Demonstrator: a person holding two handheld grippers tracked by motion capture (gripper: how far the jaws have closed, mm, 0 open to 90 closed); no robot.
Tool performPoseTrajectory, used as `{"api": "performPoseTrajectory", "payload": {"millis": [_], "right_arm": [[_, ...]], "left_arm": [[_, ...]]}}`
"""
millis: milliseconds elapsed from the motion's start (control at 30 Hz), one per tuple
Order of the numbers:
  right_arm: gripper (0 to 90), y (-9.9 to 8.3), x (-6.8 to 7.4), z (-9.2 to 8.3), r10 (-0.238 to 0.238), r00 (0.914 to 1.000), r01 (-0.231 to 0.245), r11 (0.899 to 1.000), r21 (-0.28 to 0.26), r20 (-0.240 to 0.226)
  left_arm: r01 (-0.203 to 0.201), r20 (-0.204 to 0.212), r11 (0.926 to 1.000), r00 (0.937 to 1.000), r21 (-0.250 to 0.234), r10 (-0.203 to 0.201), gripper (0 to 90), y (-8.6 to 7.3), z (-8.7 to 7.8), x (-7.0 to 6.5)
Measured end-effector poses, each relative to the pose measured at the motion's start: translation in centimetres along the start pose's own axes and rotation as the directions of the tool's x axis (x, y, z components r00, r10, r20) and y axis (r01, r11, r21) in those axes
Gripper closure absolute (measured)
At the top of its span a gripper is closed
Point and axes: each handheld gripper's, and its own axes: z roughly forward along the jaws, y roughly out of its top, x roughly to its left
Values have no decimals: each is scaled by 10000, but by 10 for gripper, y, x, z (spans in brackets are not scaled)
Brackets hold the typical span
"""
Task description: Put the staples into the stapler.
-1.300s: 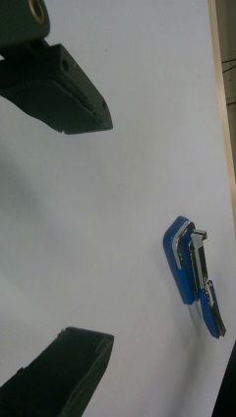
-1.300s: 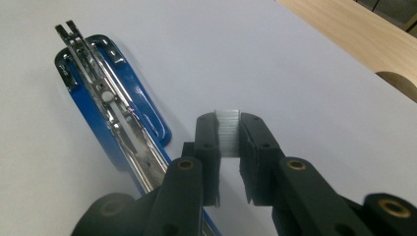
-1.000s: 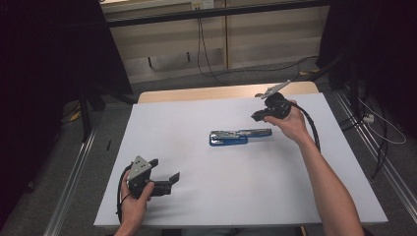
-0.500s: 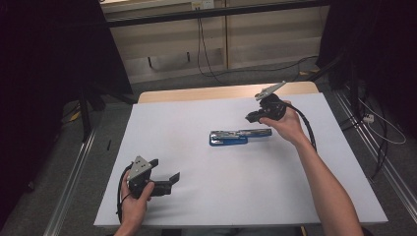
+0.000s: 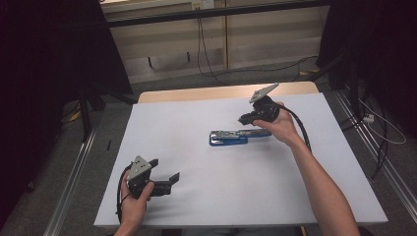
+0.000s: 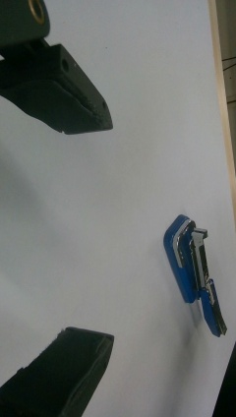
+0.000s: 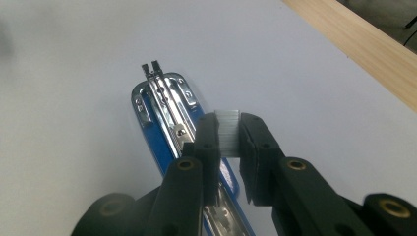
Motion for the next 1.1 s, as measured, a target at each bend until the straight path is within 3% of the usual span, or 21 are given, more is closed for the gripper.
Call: {"api": "performPoseTrajectory", "payload": {"millis": [367,1100], "right_arm": [[790,6,6,11,-226,9988,226,9997,-5,-439],[790,22,16,25,-597,9955,592,9982,-93,-738]], "left_arm": [[8,12,10000,10000,-7,-8,40,0,0,0],[-16,22,10000,10000,13,16,40,0,0,0]]}}
